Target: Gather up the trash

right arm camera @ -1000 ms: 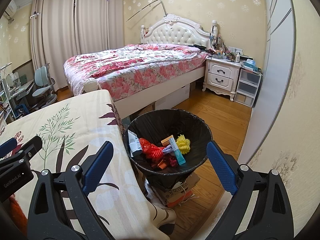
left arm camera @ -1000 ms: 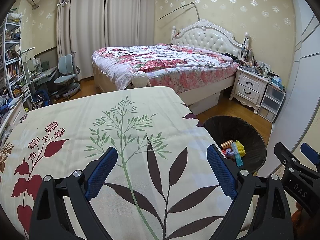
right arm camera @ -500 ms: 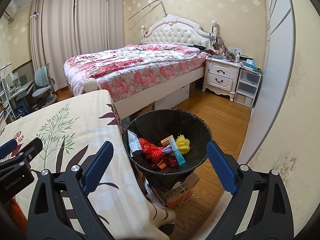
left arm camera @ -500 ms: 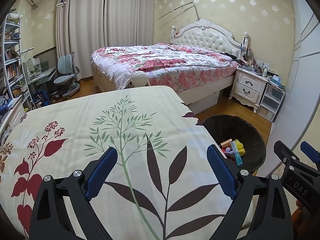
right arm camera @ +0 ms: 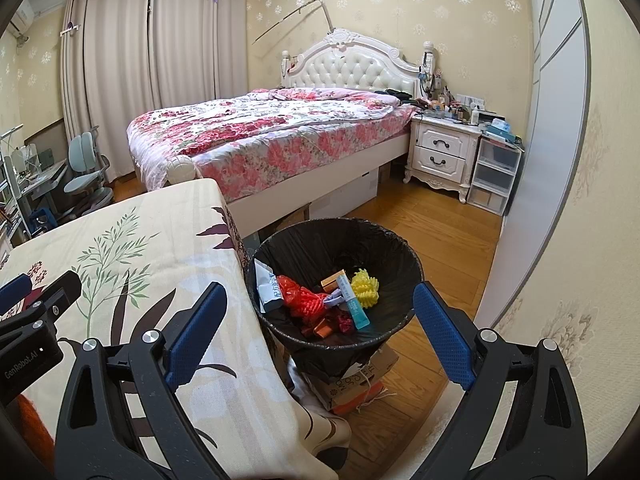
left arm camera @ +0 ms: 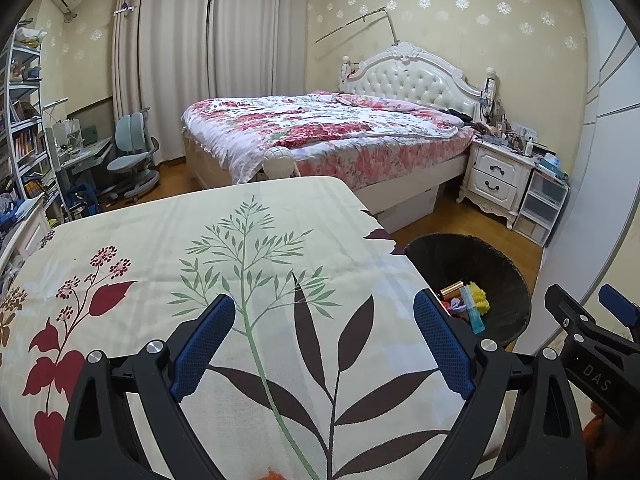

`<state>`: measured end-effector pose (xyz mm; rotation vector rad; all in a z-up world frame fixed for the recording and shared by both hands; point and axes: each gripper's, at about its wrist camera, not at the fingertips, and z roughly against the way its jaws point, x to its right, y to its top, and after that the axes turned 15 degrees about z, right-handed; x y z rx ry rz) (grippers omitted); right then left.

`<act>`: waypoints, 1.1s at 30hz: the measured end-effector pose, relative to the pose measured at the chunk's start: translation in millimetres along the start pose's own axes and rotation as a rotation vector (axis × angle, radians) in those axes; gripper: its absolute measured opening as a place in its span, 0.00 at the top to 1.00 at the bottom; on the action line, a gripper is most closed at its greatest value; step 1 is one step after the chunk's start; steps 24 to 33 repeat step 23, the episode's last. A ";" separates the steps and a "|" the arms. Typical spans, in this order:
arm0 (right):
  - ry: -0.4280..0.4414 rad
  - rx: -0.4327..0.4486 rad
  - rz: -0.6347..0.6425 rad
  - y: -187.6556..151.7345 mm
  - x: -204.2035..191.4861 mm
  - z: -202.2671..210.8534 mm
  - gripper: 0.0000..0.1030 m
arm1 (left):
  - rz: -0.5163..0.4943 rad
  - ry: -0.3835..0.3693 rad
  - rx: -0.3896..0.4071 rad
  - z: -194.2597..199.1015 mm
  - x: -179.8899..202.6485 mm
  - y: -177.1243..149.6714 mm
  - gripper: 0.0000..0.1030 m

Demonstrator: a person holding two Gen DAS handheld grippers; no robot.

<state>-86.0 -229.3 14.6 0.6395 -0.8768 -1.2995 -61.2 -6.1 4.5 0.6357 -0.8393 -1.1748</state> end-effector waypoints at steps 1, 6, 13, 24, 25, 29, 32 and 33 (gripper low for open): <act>0.000 0.000 0.000 0.0 -0.1 -0.1 0.11 | 0.001 -0.001 0.000 0.1 -0.4 0.2 0.12; 0.000 -0.002 0.001 -0.1 -0.6 -0.1 0.11 | -0.002 -0.005 0.003 0.2 -2.2 2.5 0.12; 0.029 -0.019 0.032 6.7 -12.3 -3.5 0.11 | 0.016 0.007 0.001 -3.0 -11.3 9.5 0.12; 0.177 -0.019 0.142 49.3 -80.4 -29.9 0.11 | 0.119 0.183 -0.013 -30.8 -95.2 39.0 0.12; 0.177 -0.019 0.142 49.3 -80.4 -29.9 0.11 | 0.119 0.183 -0.013 -30.8 -95.2 39.0 0.12; 0.177 -0.019 0.142 49.3 -80.4 -29.9 0.11 | 0.119 0.183 -0.013 -30.8 -95.2 39.0 0.12; 0.177 -0.019 0.142 49.3 -80.4 -29.9 0.11 | 0.119 0.183 -0.013 -30.8 -95.2 39.0 0.12; 0.177 -0.019 0.142 49.3 -80.4 -29.9 0.11 | 0.119 0.183 -0.013 -30.8 -95.2 39.0 0.12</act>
